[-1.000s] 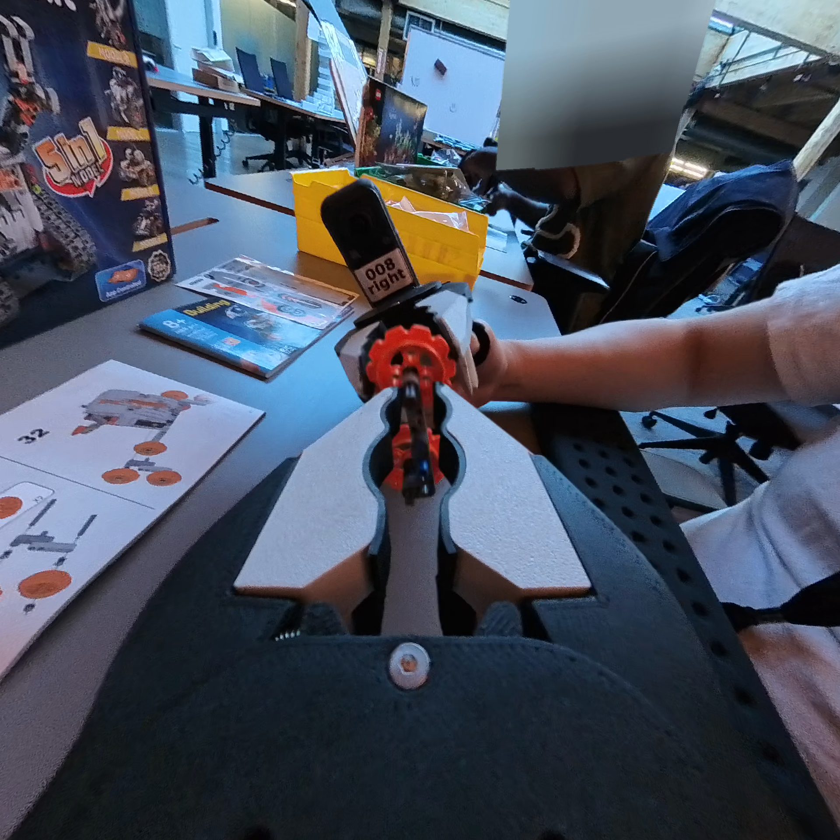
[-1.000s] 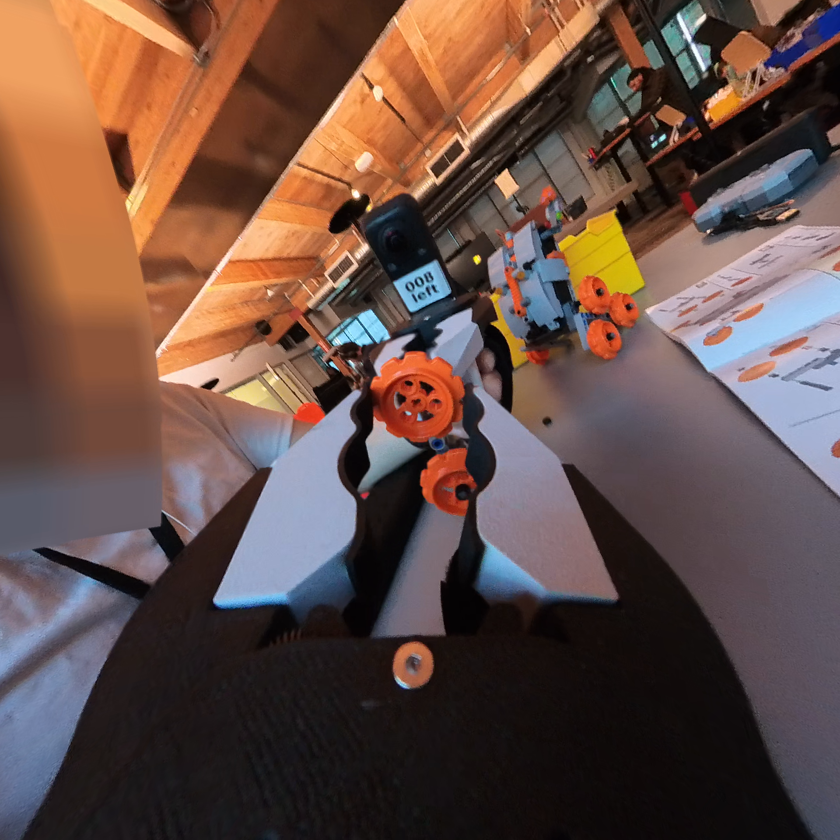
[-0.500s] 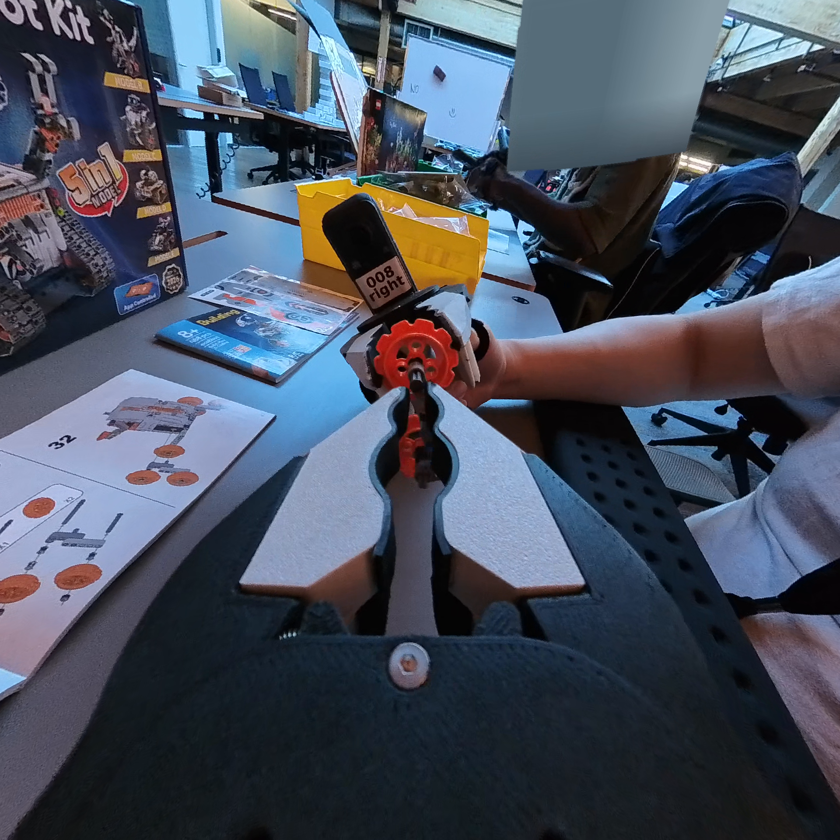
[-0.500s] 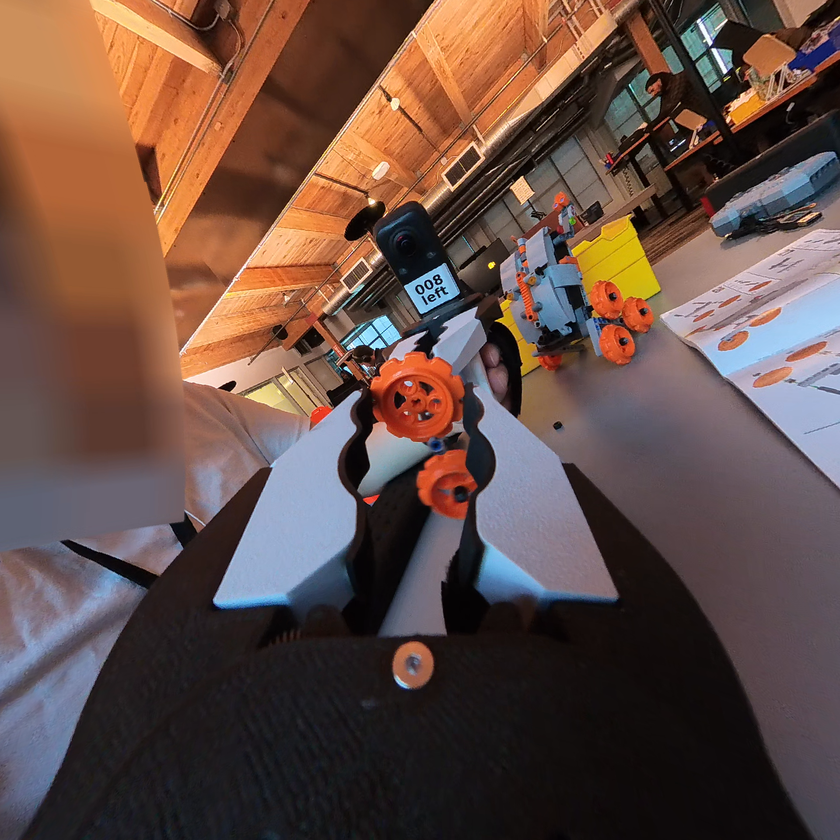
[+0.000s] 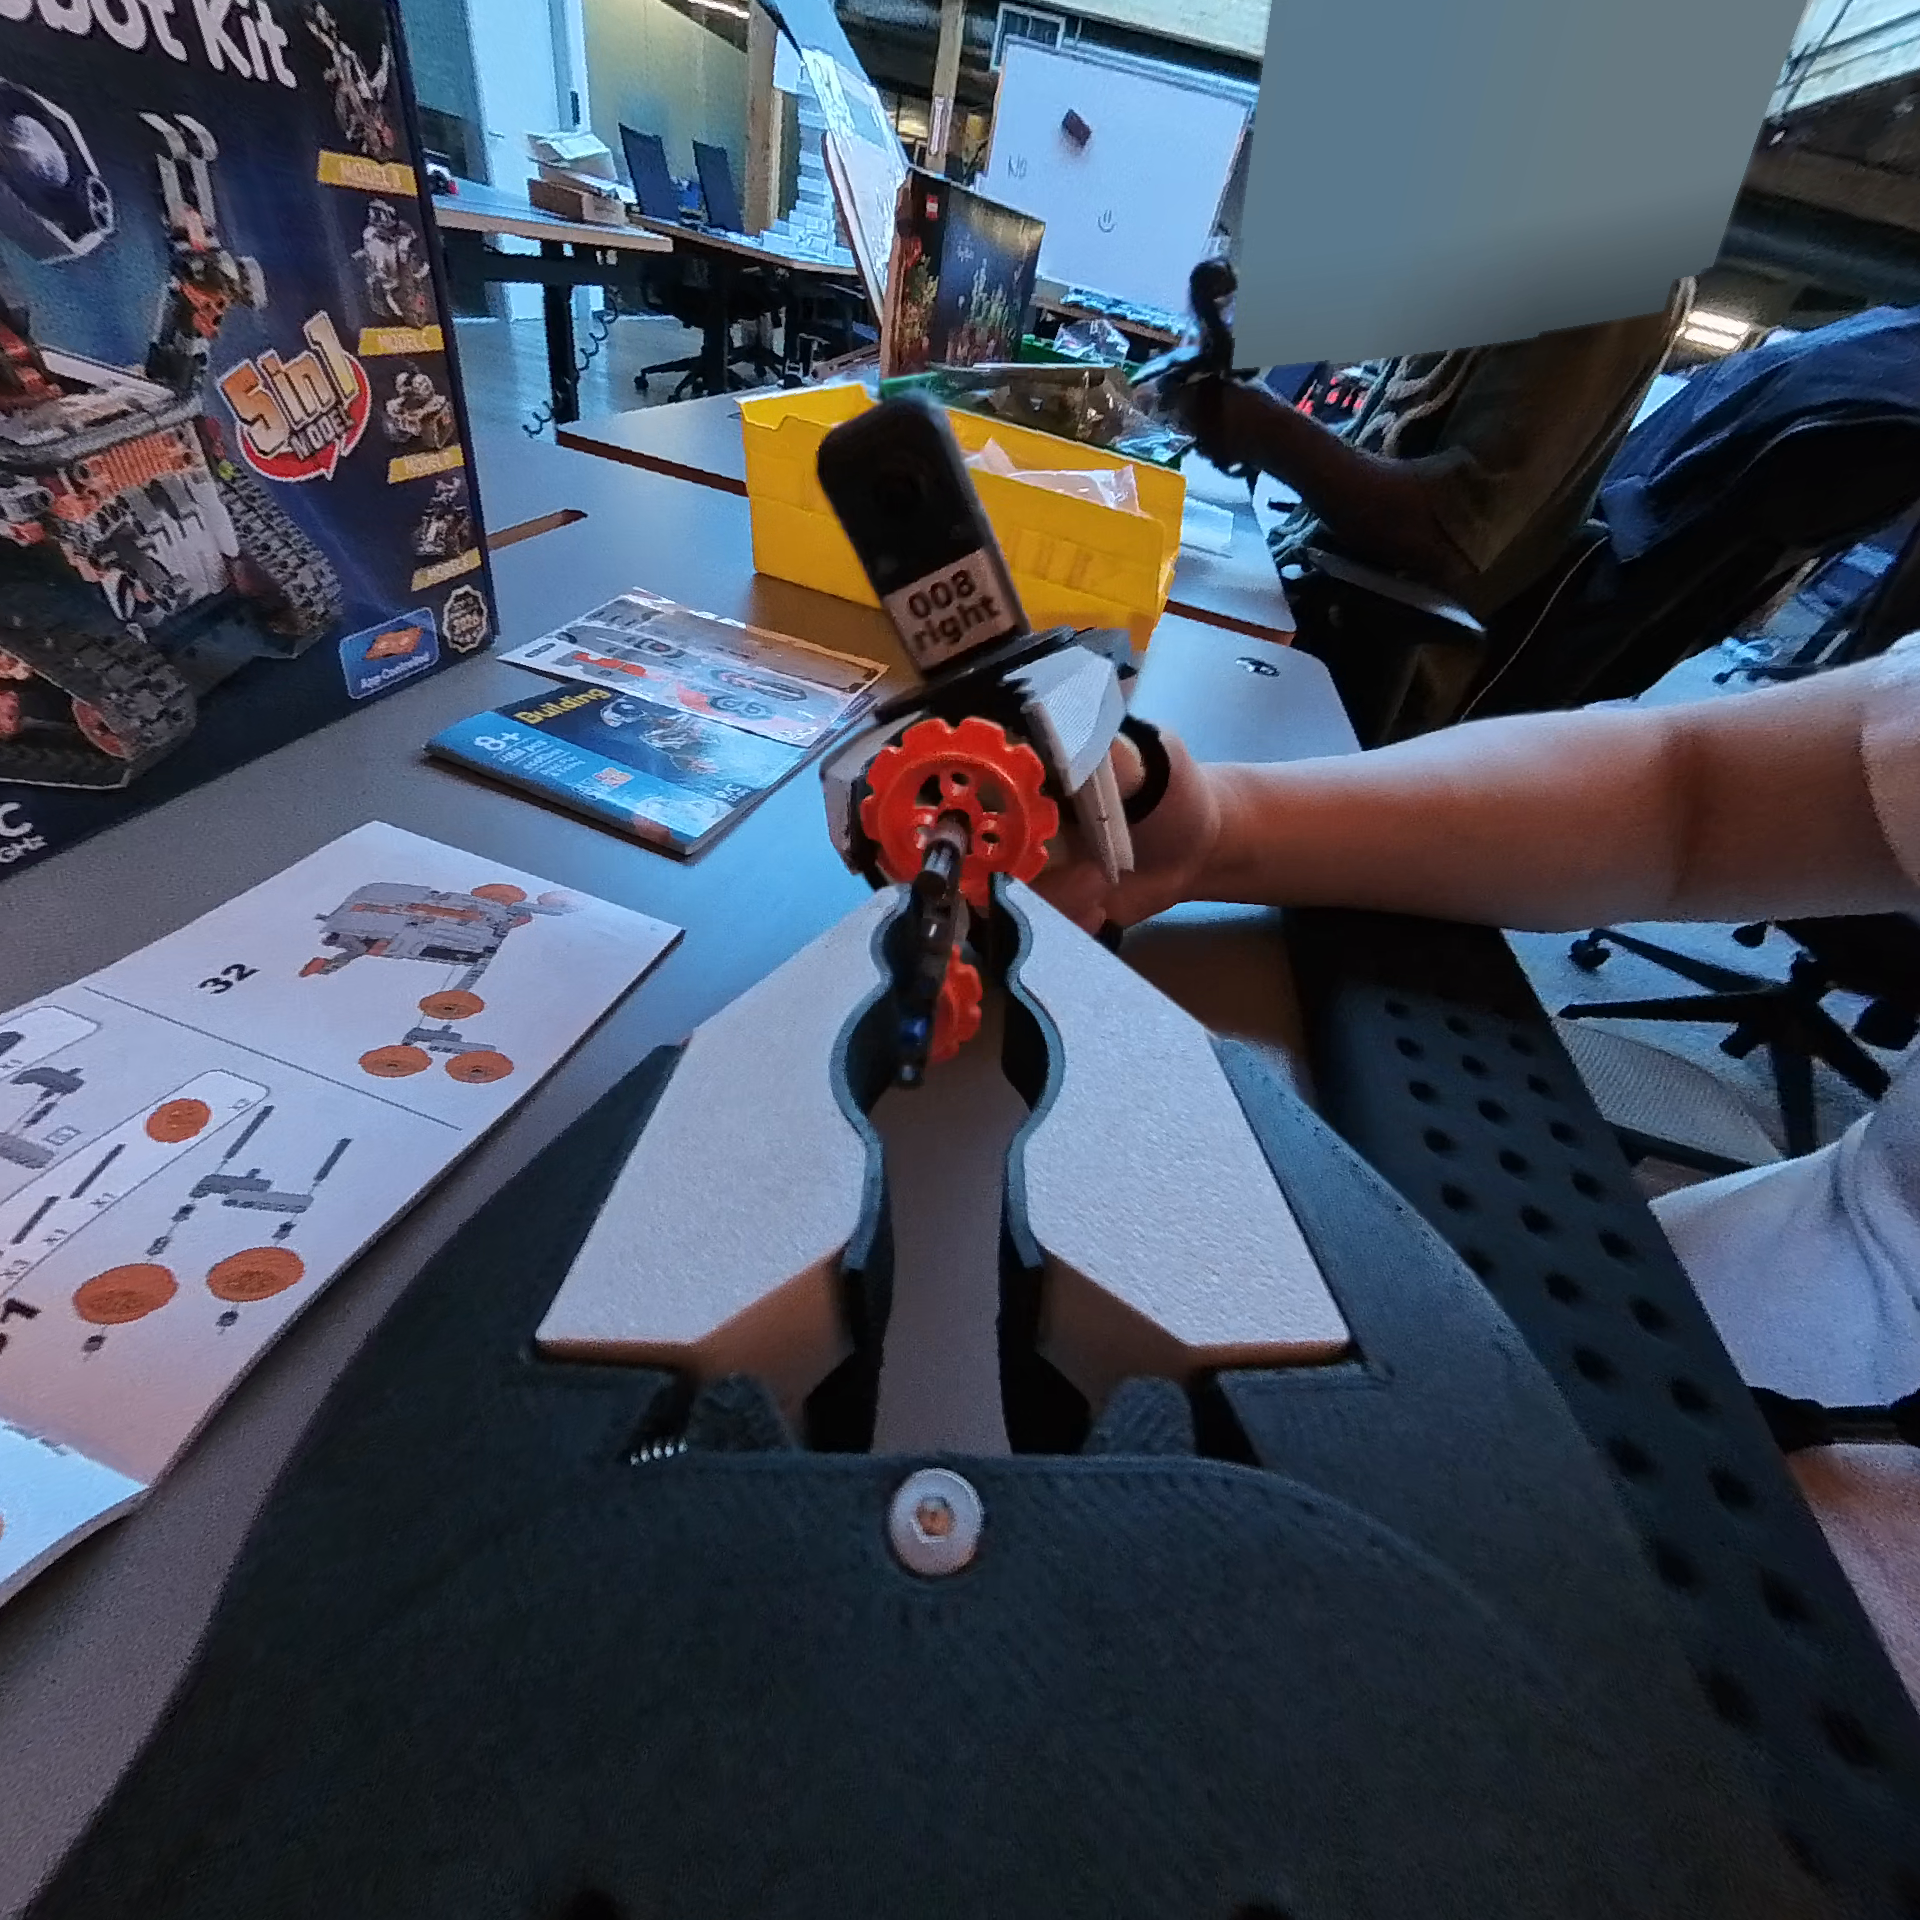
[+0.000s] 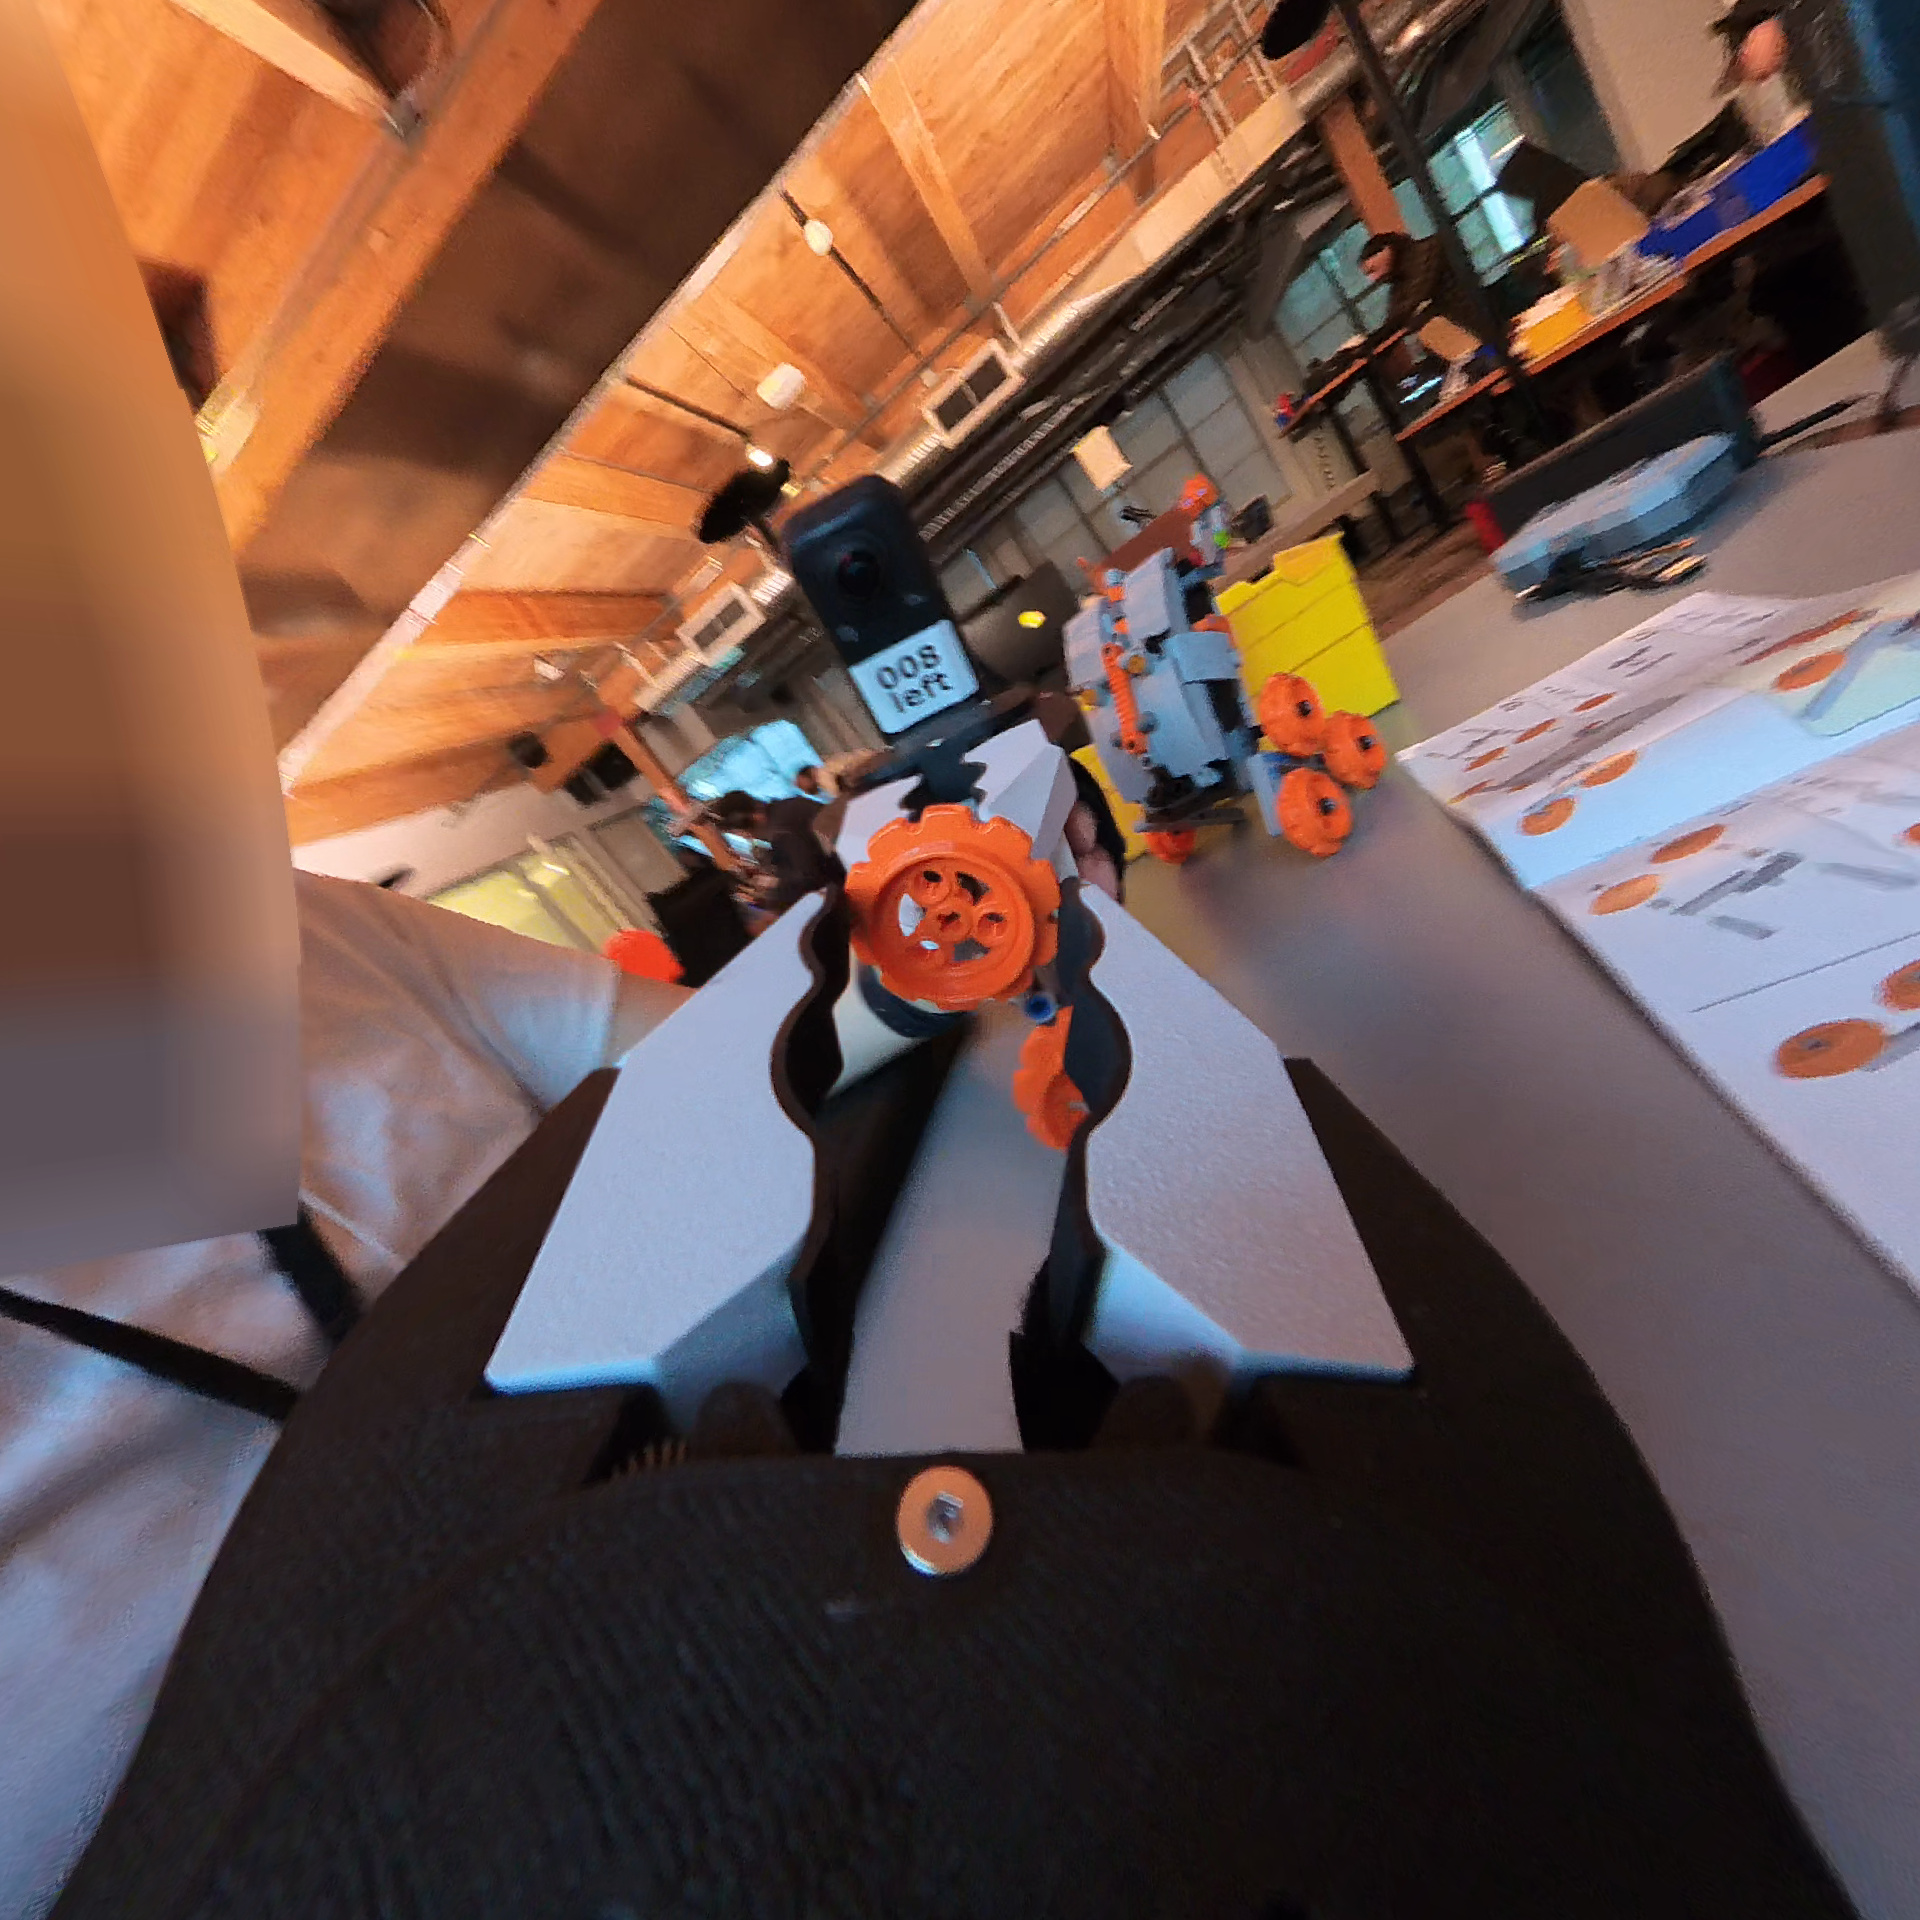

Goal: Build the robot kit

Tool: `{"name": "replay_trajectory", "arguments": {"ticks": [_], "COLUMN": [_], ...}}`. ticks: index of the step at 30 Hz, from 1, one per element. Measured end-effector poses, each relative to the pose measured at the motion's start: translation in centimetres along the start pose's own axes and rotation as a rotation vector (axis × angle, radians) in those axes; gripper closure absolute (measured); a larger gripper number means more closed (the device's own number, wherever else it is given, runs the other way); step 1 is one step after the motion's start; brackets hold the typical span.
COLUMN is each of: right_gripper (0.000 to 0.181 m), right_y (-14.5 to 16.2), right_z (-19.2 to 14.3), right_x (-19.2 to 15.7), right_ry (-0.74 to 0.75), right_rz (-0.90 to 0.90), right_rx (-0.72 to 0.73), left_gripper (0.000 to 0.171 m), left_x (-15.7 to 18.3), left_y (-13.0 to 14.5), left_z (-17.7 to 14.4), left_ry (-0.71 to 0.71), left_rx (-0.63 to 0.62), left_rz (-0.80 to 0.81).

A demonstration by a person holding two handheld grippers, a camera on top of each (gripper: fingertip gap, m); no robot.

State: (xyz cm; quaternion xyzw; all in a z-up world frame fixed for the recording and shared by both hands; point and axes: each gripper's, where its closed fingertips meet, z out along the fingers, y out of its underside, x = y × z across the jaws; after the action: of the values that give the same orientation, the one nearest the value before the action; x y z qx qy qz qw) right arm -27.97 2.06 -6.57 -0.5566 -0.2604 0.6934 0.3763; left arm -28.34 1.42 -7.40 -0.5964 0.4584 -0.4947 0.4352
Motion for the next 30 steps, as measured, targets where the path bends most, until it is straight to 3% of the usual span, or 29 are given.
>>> {"name": "replay_trajectory", "arguments": {"ticks": [10, 16, 21, 26, 30], "right_gripper": [0.141, 0.141, 0.141, 0.141, 0.141], "right_y": [-1.2, -1.5, -1.5, -1.0, -0.3], "right_z": [-0.6, -1.2, -0.7, 0.4, 1.3], "right_x": [0.1, 1.7, 1.8, 1.7, 1.5], "right_ry": [0.456, 0.697, 0.774, 0.827, 0.83], "right_rz": [-0.745, -1.005, -1.157, -1.335, -1.394], "right_rx": [-0.151, -0.283, -0.331, -0.407, -0.443], "left_gripper": [0.149, 0.13, 0.118, 0.116, 0.129], "left_x": [-0.8, -1.3, -1.6, -1.3, -2.1], "left_y": [-1.2, -2.0, -1.5, -0.8, -0.1], "left_z": [-0.9, -0.8, -0.1, 0.8, 0.5], "left_ry": [-0.03, -0.059, -0.092, -0.162, -0.266], "left_rx": [0.062, 0.107, 0.095, 0.034, -0.043], "left_rz": [-0.056, -0.181, -0.196, -0.075, 0.092]}}
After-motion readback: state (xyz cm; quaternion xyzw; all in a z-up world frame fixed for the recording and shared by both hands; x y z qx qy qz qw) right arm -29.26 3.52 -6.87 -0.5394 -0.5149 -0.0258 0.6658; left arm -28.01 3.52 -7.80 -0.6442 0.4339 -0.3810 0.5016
